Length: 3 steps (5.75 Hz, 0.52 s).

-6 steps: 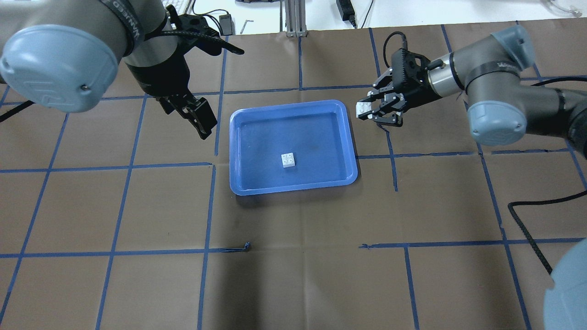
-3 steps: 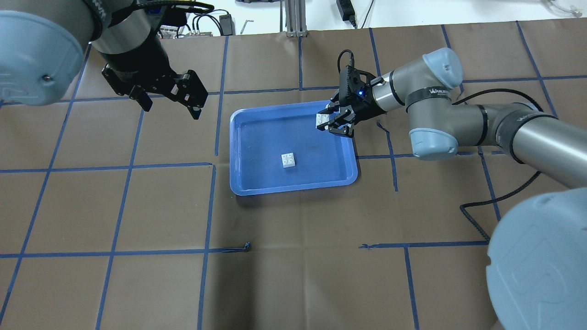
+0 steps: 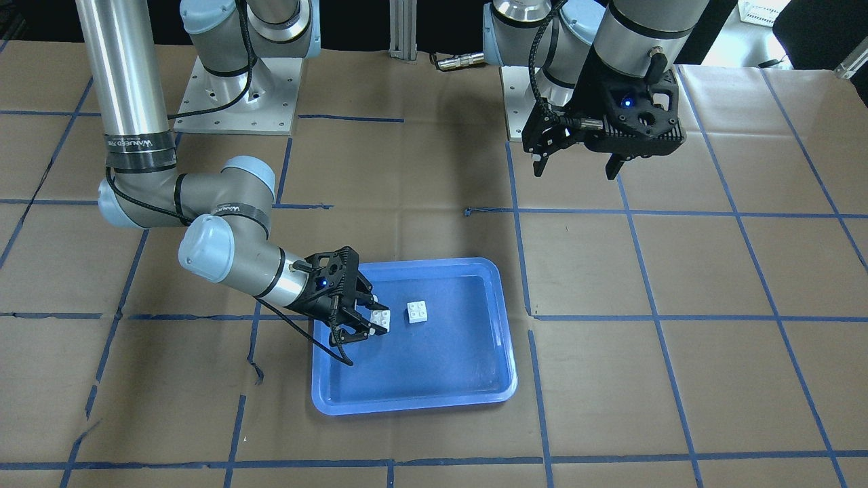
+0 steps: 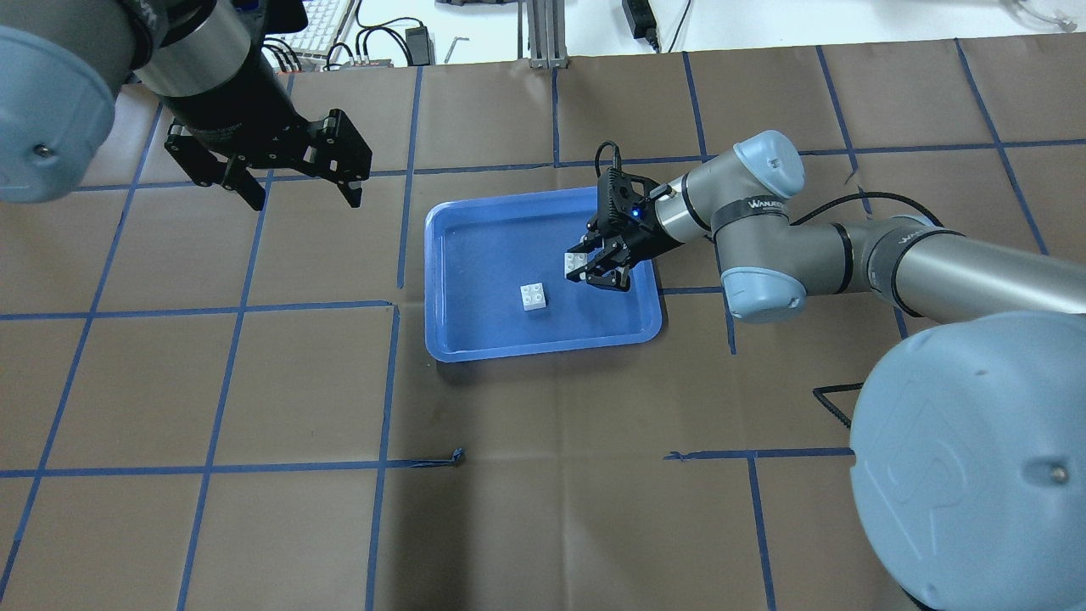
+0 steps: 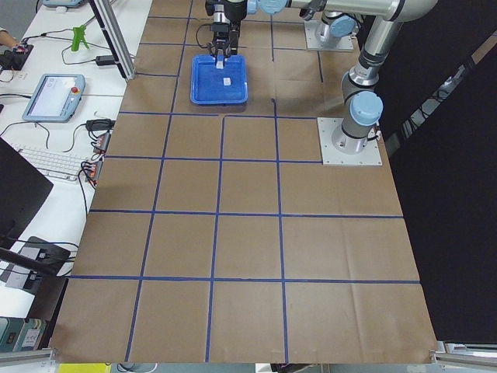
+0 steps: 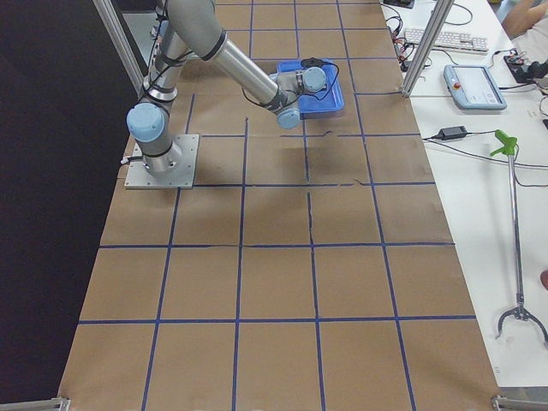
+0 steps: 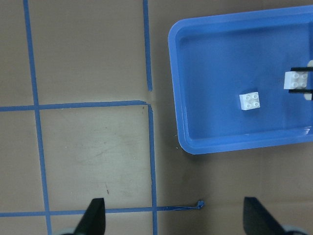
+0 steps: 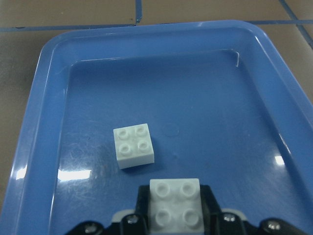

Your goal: Assemble white blocks and place on blue tray

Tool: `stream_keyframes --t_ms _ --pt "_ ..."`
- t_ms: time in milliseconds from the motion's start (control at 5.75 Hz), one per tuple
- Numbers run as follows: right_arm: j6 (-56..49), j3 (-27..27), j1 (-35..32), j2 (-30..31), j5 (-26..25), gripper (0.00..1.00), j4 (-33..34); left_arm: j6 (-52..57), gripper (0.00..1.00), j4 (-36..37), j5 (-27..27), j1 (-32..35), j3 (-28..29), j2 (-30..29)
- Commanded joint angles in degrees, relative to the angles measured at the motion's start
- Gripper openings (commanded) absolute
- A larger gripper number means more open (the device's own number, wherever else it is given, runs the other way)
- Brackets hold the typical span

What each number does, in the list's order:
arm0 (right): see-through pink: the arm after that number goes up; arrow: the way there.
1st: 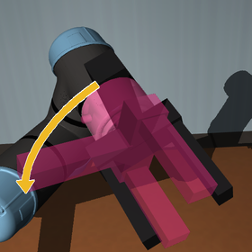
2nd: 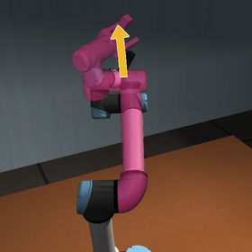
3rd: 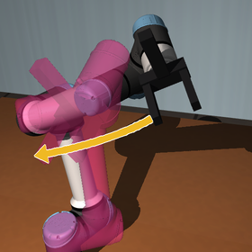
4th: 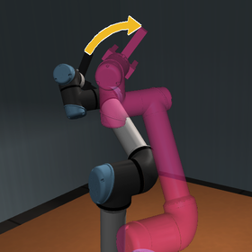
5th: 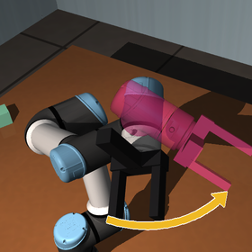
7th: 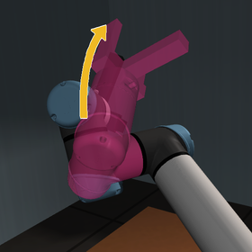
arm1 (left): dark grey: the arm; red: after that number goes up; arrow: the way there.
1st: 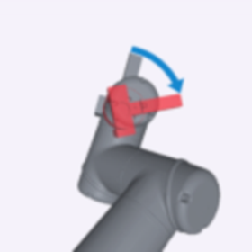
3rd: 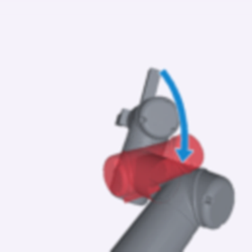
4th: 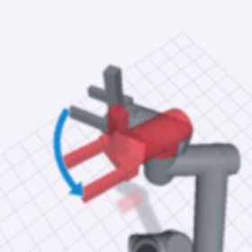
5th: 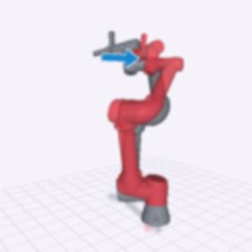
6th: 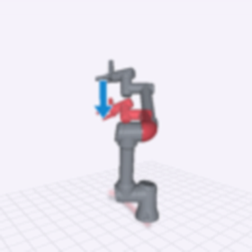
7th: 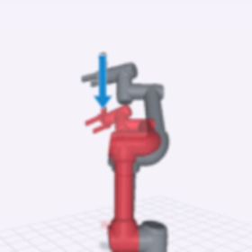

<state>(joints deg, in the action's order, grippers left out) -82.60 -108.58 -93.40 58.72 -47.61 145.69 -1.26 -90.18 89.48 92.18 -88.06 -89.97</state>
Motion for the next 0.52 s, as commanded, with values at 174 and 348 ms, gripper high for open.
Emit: stream_keyframes --t_ms 174,348 --pt "0.3 -0.1 -2.6 -2.3 -2.1 0.21 2.1 -0.3 1.0 0.4 0.3 -0.1 -0.1 0.2" --pt "0.4 -0.1 -3.5 -2.4 -2.1 0.22 2.2 -0.3 1.0 0.4 0.4 -0.1 -0.1 0.4"
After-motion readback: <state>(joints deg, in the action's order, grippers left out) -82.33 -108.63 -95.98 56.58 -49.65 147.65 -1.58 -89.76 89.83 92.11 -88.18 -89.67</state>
